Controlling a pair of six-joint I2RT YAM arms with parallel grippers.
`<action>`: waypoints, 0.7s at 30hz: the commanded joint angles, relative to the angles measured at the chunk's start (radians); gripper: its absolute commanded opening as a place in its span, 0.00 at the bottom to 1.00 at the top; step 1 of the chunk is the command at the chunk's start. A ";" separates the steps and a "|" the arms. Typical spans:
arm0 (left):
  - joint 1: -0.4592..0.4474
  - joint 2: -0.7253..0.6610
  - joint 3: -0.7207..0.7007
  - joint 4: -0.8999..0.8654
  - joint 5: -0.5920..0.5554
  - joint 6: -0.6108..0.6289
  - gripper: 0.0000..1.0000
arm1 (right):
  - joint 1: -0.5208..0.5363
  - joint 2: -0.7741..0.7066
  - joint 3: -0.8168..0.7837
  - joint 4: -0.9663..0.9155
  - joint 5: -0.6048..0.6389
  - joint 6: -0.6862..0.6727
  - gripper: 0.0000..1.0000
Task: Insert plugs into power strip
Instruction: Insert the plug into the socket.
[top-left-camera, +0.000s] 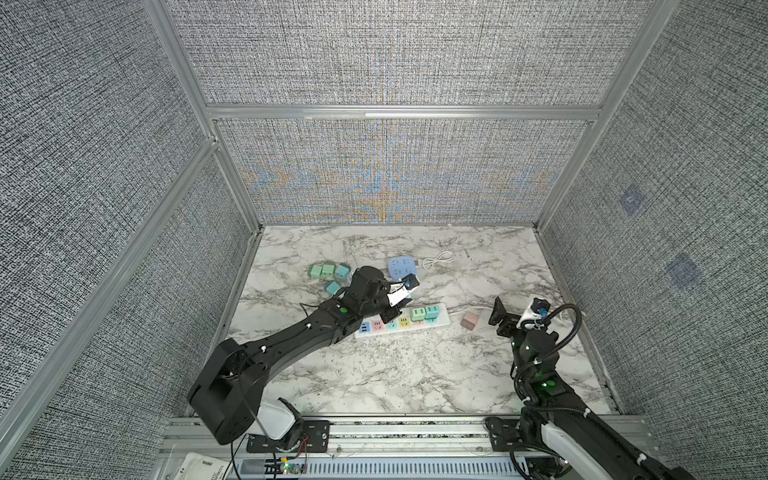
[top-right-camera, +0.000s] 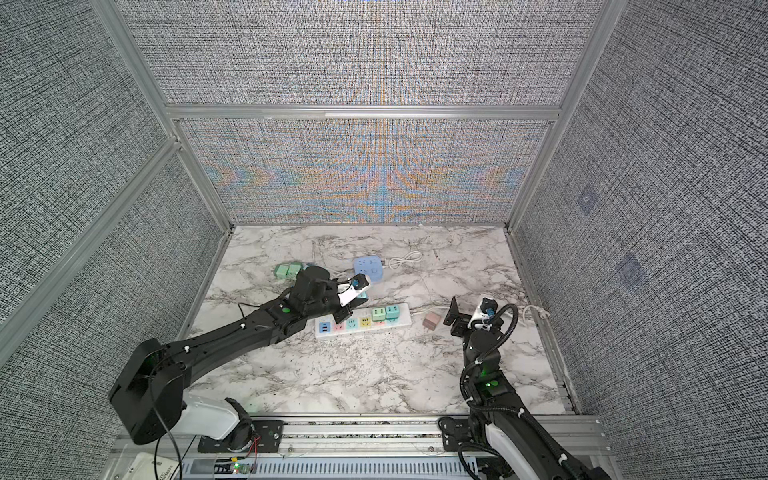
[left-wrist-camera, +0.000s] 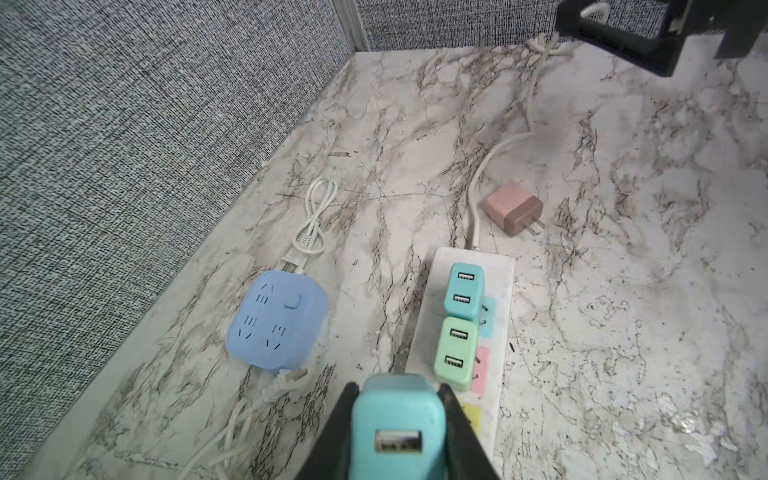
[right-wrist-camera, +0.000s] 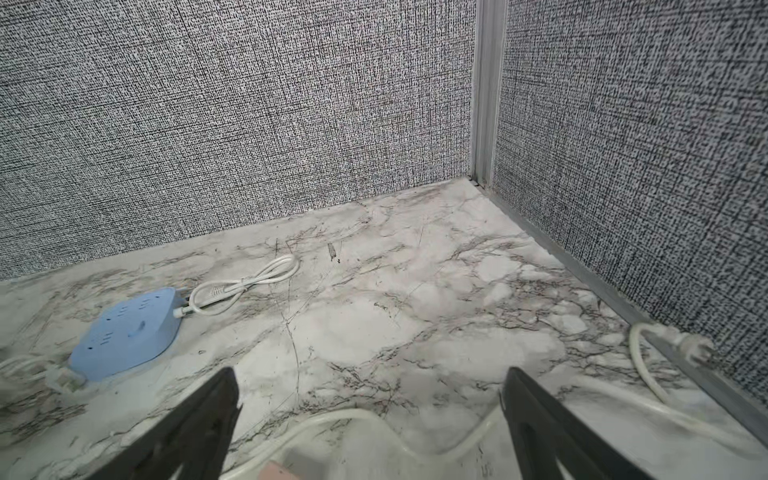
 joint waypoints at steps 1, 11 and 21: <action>-0.002 0.058 0.069 -0.163 0.055 0.037 0.00 | -0.017 0.001 -0.024 0.084 -0.088 0.064 0.99; -0.003 0.092 0.076 -0.183 0.087 0.084 0.00 | -0.028 0.034 -0.026 0.041 -0.120 0.106 0.99; -0.007 0.186 0.123 -0.202 0.116 0.122 0.00 | -0.029 0.039 -0.017 0.023 -0.143 0.102 1.00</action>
